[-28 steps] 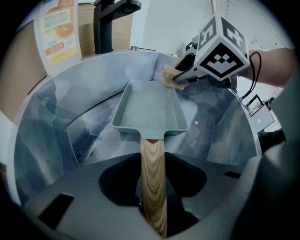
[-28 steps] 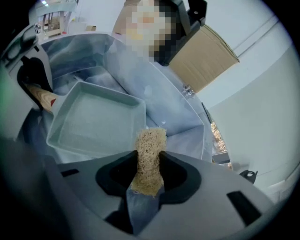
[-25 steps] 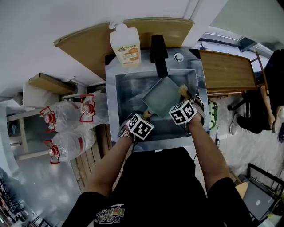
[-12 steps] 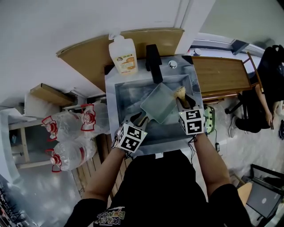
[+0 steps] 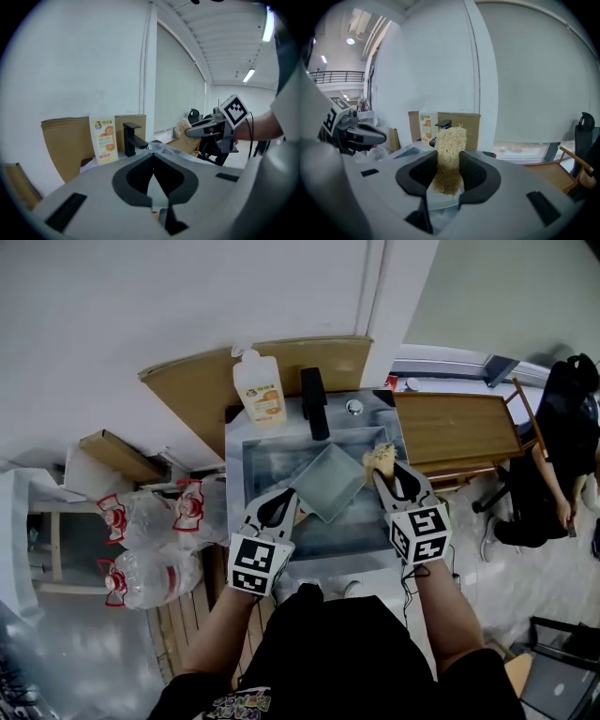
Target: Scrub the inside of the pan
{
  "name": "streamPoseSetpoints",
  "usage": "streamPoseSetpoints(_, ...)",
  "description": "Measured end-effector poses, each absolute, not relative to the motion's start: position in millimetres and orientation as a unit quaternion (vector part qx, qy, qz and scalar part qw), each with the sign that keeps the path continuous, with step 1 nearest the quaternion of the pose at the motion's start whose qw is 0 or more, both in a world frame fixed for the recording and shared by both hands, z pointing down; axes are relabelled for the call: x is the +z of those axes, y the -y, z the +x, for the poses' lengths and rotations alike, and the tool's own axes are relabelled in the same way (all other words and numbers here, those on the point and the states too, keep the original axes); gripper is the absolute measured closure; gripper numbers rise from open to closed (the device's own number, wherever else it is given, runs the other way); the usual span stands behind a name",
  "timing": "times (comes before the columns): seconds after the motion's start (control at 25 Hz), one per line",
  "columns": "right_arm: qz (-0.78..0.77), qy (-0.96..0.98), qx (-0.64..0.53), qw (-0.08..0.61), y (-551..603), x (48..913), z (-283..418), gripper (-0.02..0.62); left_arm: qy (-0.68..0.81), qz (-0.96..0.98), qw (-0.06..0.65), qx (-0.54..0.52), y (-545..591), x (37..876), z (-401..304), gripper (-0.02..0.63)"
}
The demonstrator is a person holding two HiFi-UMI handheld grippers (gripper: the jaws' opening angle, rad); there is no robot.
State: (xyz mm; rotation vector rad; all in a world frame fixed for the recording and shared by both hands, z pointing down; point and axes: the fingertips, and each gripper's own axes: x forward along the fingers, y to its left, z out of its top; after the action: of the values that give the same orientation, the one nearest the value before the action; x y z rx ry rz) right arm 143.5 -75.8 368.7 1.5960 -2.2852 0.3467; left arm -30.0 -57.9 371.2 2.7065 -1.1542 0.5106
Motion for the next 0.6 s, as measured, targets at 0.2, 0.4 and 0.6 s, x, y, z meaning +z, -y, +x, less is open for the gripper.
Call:
streamPoseSetpoints(0.2, 0.538, 0.824, 0.098, 0.147, 43, 337, 156, 0.449, 0.408, 0.899, 0.061, 0.146, 27, 339, -16, 0.597)
streamPoseSetpoints(0.4, 0.521, 0.840, 0.081, 0.130, 8, 316, 163, 0.449, 0.421, 0.895, 0.050, 0.139, -14, 323, -3, 0.597)
streamPoseSetpoints(0.6, 0.500, 0.856, 0.065, 0.117, -35, 301, 161, 0.449, 0.427, 0.894, 0.039, 0.132, -62, 313, 5, 0.598)
